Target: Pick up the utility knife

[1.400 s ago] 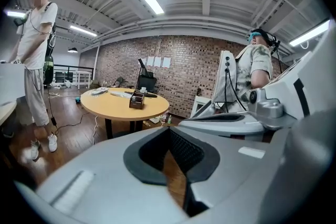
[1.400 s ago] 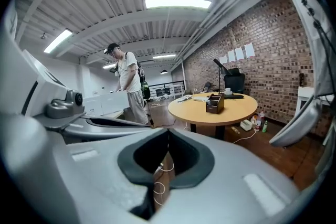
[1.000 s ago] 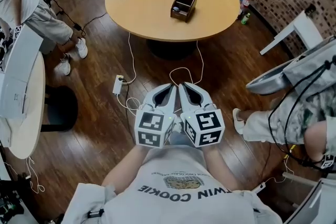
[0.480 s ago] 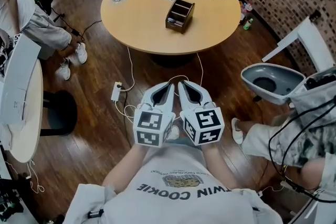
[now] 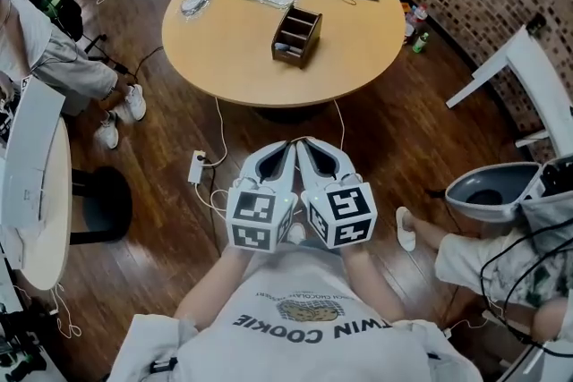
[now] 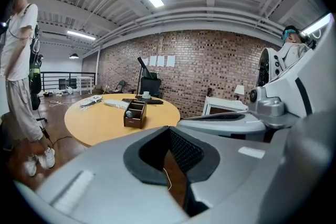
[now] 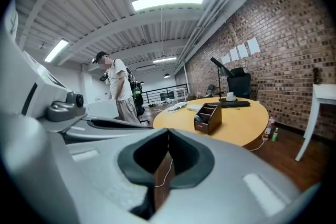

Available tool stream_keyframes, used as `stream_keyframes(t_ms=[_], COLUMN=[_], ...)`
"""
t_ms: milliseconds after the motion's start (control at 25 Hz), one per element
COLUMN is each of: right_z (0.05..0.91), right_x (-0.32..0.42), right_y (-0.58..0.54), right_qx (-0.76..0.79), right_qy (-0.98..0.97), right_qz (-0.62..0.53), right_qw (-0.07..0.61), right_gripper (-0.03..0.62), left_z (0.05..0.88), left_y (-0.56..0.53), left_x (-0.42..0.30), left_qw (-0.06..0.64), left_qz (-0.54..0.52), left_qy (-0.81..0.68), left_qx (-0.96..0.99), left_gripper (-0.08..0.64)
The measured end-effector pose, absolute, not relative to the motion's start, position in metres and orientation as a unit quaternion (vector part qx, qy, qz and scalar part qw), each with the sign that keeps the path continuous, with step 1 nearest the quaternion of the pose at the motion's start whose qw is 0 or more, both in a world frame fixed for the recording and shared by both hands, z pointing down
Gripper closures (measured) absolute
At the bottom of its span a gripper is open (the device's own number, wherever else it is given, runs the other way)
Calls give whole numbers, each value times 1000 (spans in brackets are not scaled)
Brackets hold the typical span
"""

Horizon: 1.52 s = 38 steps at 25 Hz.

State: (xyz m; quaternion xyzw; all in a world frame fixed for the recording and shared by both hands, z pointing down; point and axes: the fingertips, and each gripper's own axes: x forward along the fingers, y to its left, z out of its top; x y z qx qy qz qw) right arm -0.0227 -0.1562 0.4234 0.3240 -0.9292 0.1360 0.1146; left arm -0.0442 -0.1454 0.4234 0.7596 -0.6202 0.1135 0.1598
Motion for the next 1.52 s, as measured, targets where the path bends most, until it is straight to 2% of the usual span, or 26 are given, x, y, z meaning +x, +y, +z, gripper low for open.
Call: stream_keyframes(t_ms=[680,1120,1520], right_z=[439,445,460], right_x=[-63,-101,-116], right_y=[-259,-306,-336], right_qx=[346,369,383], right_qy=[-919,-907,-898], right_qz=[143,151,166], right_qw=[126,136,142], right_gripper=[591,591,591], left_z=[435,445,456], left_y=[-253,-306,-342], left_x=[-89,-129,-141], left_qw=[160,118,45], left_qz=[115,156,207], left_qy=[-600,-562,-504], left_qx=[776,804,838], left_gripper=[554,552,552])
